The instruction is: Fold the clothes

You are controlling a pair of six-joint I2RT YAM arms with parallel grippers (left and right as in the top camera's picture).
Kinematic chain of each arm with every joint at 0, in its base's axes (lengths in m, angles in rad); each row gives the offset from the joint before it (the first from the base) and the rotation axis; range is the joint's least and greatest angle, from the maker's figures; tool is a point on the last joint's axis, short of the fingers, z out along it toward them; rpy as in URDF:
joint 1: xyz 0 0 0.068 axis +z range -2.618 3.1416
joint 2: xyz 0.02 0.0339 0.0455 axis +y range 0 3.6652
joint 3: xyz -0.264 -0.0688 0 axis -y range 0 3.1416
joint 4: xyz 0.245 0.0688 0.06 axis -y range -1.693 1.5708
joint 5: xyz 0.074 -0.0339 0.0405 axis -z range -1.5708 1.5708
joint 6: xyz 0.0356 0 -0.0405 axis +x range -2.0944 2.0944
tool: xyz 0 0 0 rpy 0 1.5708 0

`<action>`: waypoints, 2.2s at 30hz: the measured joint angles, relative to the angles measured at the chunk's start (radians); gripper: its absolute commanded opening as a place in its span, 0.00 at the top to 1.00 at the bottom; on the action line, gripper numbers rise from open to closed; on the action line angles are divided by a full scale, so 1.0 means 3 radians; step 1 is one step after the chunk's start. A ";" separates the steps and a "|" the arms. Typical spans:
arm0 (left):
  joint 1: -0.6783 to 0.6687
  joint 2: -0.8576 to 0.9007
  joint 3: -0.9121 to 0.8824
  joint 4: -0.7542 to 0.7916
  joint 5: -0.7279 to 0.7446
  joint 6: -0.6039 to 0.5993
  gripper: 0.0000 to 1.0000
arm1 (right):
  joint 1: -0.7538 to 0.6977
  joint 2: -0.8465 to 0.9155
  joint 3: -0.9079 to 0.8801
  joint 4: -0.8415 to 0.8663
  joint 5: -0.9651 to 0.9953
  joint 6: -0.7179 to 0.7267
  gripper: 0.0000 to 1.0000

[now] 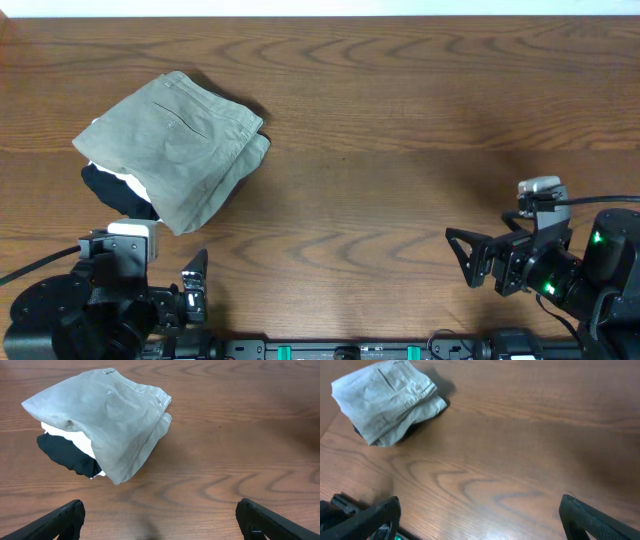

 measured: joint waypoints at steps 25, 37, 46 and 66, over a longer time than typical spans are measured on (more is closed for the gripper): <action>0.0000 0.0000 -0.0001 0.0000 -0.0006 0.0000 0.02 | 0.0067 -0.1531 -0.1803 0.1652 0.0655 -0.0114 0.01; 0.0000 0.0000 -0.0001 -0.0001 -0.0017 0.0000 0.02 | 0.0069 -0.2288 -0.2996 0.1871 0.0752 -0.0114 0.01; 0.0000 0.0000 -0.0001 -0.0003 -0.0017 0.0000 0.02 | 0.0069 -0.2279 -0.3343 0.2070 0.0760 -0.0114 0.01; 0.0000 0.0000 -0.0001 -0.0045 -0.0130 0.0004 0.02 | 0.0069 -0.2279 -0.3343 0.2071 0.0759 -0.0114 0.01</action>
